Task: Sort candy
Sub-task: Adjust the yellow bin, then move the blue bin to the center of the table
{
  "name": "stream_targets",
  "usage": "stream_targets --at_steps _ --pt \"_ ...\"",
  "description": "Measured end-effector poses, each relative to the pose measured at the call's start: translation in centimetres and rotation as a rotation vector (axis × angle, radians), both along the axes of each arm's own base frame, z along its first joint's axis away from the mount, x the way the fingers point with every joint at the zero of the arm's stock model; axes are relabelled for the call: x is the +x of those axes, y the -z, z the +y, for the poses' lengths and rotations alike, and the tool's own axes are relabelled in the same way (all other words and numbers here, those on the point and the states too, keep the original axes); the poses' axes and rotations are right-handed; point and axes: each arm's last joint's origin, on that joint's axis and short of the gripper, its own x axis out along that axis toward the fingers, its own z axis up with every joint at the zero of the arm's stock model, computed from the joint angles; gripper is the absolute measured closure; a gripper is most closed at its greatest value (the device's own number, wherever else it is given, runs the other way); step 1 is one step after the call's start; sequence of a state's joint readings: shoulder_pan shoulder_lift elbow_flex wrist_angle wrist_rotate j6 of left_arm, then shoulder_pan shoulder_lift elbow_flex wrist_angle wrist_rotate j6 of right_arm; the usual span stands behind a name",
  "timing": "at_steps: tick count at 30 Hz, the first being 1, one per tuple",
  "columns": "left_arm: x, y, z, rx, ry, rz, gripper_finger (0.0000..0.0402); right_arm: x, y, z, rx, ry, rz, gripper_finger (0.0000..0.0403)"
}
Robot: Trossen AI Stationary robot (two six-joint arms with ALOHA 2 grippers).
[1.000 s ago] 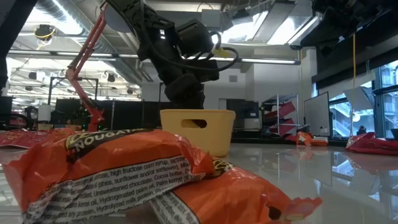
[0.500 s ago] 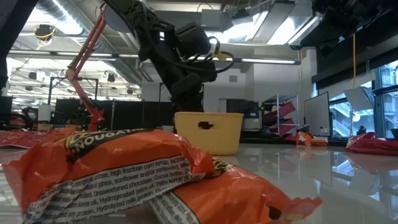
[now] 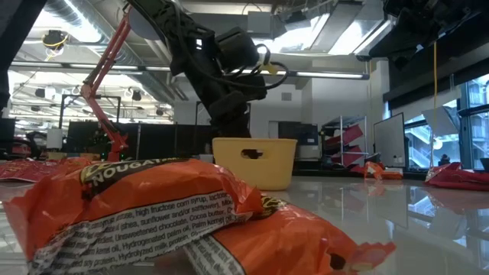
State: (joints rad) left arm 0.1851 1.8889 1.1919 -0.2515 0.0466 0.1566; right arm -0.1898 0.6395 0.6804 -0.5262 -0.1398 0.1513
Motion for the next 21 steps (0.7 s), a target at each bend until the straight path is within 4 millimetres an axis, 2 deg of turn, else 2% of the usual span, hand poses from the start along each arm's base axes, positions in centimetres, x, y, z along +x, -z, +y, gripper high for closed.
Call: stream_targets --at_steps 4,12,16,21 --pt "0.0 0.0 -0.1 0.0 0.002 0.001 0.0372 0.0 0.0 0.0 0.0 0.0 0.0 0.0397" --pt "-0.1 -0.2 0.1 0.031 -0.05 0.002 0.0256 0.0 0.0 0.0 0.0 0.0 0.0 0.0397" --pt "-0.6 -2.1 0.0 0.034 -0.069 -0.04 0.0227 0.0 0.0 0.0 0.0 0.0 0.0 0.0397" --pt "-2.2 -5.7 -0.6 0.039 -0.094 -0.079 0.0218 0.0 0.0 0.0 0.021 0.011 -0.001 0.0397"
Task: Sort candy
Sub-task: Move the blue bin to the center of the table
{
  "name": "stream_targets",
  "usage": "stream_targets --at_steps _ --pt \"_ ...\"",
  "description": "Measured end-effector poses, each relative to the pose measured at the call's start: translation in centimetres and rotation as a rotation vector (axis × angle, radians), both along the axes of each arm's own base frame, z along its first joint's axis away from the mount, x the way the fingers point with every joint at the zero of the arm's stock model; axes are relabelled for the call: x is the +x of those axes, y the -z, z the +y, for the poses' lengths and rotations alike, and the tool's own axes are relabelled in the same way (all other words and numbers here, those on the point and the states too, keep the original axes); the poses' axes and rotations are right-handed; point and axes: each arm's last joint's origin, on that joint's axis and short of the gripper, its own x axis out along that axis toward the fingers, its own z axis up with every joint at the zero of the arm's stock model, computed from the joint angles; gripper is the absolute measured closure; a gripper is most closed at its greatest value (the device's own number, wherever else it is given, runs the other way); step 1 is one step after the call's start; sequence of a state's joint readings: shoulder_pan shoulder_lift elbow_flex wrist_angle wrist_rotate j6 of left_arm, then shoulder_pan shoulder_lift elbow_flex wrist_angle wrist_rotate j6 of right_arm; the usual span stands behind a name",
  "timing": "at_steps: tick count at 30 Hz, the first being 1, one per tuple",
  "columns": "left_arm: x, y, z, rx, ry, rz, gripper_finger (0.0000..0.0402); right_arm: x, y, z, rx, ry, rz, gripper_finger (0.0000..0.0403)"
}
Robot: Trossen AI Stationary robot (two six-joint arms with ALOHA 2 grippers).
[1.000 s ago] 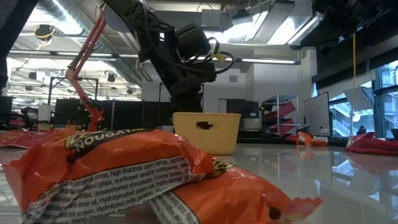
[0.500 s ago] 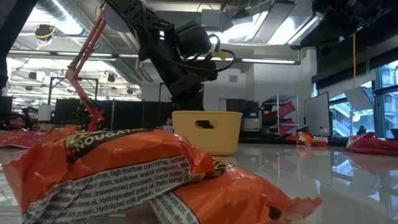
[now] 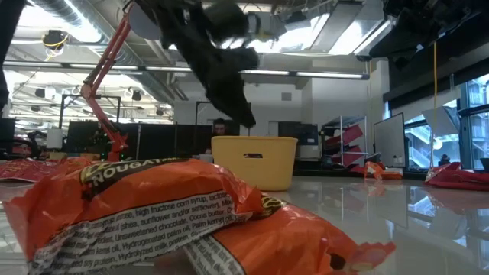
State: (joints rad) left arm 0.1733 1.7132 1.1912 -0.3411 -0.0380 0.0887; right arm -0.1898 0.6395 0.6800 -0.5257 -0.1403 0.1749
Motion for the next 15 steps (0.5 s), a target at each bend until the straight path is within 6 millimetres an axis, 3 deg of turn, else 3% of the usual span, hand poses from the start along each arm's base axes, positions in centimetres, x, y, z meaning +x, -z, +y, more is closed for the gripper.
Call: stream_targets --at_steps 6,9,15 --pt "-2.3 -4.1 -2.2 -0.007 -0.003 -0.059 0.0217 0.0 0.0 0.2 0.03 -0.05 -0.004 0.0397" --pt "-3.2 -5.5 -4.1 -0.037 0.018 -0.084 0.0217 0.2 0.1 0.5 0.096 -0.171 -0.007 0.0397" --pt "-4.0 -6.1 -8.5 -0.065 0.008 -0.095 0.0217 1.1 0.7 2.1 0.189 -0.395 0.047 0.0397"
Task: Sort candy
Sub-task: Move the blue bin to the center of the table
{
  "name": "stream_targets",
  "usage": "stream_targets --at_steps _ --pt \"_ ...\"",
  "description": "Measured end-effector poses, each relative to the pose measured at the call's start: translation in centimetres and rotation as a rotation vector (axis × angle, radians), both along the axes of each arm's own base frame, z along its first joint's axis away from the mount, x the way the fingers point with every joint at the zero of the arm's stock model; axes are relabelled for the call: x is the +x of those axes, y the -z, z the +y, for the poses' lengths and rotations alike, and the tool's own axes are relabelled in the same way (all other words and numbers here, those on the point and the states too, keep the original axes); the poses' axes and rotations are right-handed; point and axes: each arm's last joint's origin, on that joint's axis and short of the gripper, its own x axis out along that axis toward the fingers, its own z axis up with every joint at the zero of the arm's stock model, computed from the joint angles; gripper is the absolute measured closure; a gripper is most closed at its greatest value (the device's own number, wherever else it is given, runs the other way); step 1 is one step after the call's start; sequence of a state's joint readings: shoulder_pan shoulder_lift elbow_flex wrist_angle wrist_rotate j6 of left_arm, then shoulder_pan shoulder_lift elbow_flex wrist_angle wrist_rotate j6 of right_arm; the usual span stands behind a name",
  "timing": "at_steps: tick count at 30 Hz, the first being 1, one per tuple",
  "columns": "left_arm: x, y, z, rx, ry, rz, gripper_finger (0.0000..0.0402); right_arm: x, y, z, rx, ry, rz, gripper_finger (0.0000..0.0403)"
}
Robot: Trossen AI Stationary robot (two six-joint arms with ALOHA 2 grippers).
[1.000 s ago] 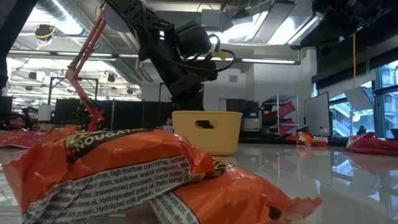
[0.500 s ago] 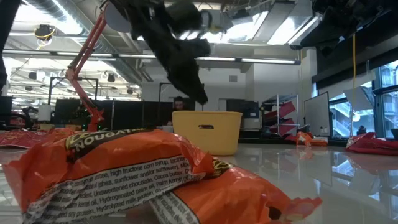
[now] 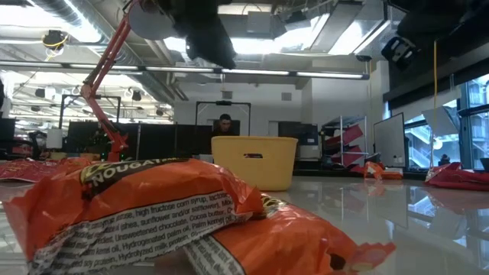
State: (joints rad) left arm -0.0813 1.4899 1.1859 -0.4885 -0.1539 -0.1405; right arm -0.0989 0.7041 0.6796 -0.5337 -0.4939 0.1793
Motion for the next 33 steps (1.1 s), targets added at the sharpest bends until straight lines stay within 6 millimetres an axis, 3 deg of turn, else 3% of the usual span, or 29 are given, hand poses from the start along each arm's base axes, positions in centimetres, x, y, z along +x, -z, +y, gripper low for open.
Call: stream_targets --at_steps 6,16,22,27,33 --pt "-0.5 0.2 -2.5 -0.026 -0.011 0.018 0.0217 1.4 1.6 4.2 -0.098 -0.167 0.102 0.0397" --pt "-0.7 0.1 -3.7 -0.077 -0.042 0.006 0.0218 1.8 3.1 12.1 -0.326 -0.328 0.284 0.0397" --pt "-0.8 0.1 -4.0 -0.085 -0.05 0.003 0.0218 1.7 3.9 13.6 -0.379 -0.264 0.547 0.0395" --pt "-0.8 0.2 -4.1 -0.089 -0.055 0.004 0.0218 2.2 4.5 14.1 -0.433 -0.259 0.654 0.0351" --pt "-0.9 0.2 -4.2 -0.077 -0.041 0.01 0.0218 1.8 5.4 15.4 -0.502 -0.514 0.652 0.0283"
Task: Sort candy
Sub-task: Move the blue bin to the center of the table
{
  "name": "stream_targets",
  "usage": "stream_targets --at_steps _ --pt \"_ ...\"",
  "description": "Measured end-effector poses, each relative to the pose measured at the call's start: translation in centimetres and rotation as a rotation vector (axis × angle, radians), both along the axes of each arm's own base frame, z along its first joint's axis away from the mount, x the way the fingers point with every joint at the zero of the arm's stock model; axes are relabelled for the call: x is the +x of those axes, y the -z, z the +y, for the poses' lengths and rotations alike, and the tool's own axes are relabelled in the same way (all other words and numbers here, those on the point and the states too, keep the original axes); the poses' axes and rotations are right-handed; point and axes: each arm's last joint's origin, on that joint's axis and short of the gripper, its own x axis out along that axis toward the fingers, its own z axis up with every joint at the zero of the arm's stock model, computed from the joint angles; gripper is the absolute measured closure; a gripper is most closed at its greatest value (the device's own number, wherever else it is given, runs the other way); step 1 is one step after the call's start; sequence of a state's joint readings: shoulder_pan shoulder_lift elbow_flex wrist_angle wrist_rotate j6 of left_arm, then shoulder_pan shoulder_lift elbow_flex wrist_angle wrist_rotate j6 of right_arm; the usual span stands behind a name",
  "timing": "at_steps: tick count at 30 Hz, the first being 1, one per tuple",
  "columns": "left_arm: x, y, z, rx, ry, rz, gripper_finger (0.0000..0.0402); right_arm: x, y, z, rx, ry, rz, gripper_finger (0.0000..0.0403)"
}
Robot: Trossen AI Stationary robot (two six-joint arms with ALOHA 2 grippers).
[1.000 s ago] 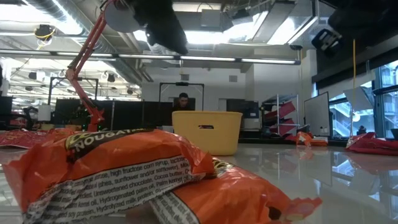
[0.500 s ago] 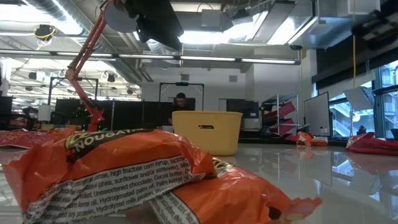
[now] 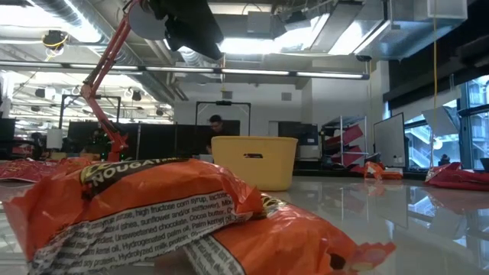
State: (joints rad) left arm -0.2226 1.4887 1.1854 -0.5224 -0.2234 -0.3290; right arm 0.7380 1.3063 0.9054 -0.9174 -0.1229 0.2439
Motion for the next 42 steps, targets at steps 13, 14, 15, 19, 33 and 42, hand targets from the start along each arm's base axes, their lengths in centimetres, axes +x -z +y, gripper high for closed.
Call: stream_targets --at_steps 13,14,15,19,33,42 --pt "-0.1 0.1 0.0 0.002 -0.003 0.018 0.0218 1.0 2.8 1.6 -0.124 -0.114 0.003 0.0272" --pt "-0.1 0.1 0.0 0.002 -0.004 0.019 0.0218 1.1 3.0 1.7 -0.117 -0.119 0.013 0.0272" --pt "-0.1 0.1 0.0 0.002 -0.004 0.02 0.0218 1.2 3.2 1.8 -0.111 -0.121 0.024 0.0272" --pt "-0.1 0.1 0.0 0.002 -0.004 0.02 0.0218 1.5 3.7 2.2 -0.104 -0.123 0.02 0.0272" --pt "-0.1 0.1 0.1 0.009 0.002 0.02 0.0218 1.9 4.6 2.6 -0.098 -0.132 0.034 0.0389" --pt "-0.1 0.1 0.1 0.019 0.012 0.021 0.0218 2.6 3.4 2.6 -0.075 -0.072 0.059 0.04"
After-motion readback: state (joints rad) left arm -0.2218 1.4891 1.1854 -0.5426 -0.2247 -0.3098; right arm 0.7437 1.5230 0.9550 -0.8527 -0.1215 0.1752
